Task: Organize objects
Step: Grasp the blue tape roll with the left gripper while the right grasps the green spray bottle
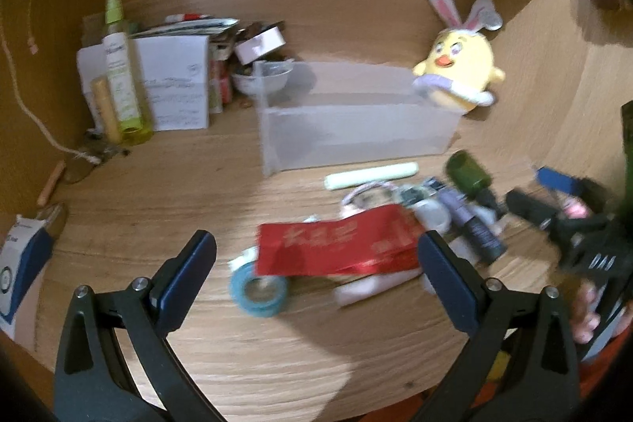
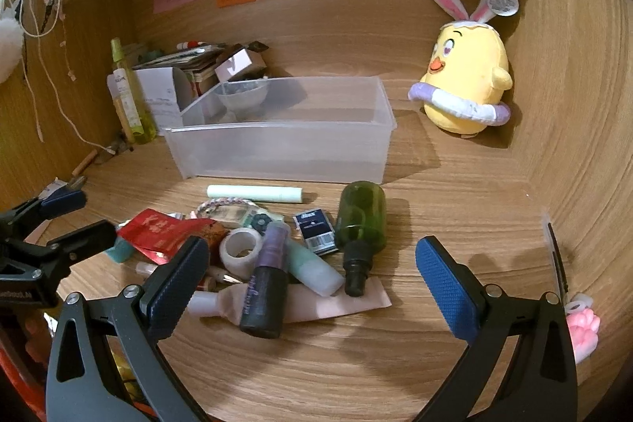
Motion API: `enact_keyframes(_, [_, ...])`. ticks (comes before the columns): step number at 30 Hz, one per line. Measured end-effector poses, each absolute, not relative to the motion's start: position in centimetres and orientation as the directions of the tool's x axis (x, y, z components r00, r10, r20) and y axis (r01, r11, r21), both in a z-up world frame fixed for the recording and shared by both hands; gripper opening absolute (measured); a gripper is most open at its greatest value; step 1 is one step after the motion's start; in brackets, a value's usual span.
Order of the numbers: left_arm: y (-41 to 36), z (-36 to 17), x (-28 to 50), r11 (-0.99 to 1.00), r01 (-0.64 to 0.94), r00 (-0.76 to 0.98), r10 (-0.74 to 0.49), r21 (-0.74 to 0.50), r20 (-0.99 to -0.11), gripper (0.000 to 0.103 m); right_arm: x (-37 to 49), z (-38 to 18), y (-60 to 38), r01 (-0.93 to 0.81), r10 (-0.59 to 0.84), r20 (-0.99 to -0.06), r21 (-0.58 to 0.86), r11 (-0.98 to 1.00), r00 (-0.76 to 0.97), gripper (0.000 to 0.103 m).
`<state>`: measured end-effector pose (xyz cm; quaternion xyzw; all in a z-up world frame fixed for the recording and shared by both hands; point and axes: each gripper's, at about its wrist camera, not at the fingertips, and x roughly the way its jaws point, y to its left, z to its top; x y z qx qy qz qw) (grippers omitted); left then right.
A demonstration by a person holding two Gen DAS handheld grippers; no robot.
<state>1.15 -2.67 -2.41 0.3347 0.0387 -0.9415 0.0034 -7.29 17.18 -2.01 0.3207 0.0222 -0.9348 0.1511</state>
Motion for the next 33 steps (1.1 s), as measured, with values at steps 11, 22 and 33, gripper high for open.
enact_keyframes(11, [-5.8, -6.0, 1.5, -0.994, 0.082, -0.692, -0.008, -0.068, -0.722, 0.079, -10.2, -3.3, 20.1, 0.224, -0.245, -0.653, 0.117, -0.968, -0.717, 0.094])
enact_keyframes(22, [-6.2, -7.0, 0.1, -0.991, 0.092, -0.681, 0.011, -0.1, -0.732, 0.042, -15.4, -5.2, 20.1, 0.239, -0.279, -0.743, 0.164, -0.957, -0.609, 0.066])
enact_keyframes(33, [-6.5, -5.8, 0.8, -0.993, 0.089, -0.706, -0.01, -0.075, -0.708, 0.039, -15.1, -5.5, 20.0, 0.243, -0.272, -0.734, 0.149, -0.959, -0.622, 0.039])
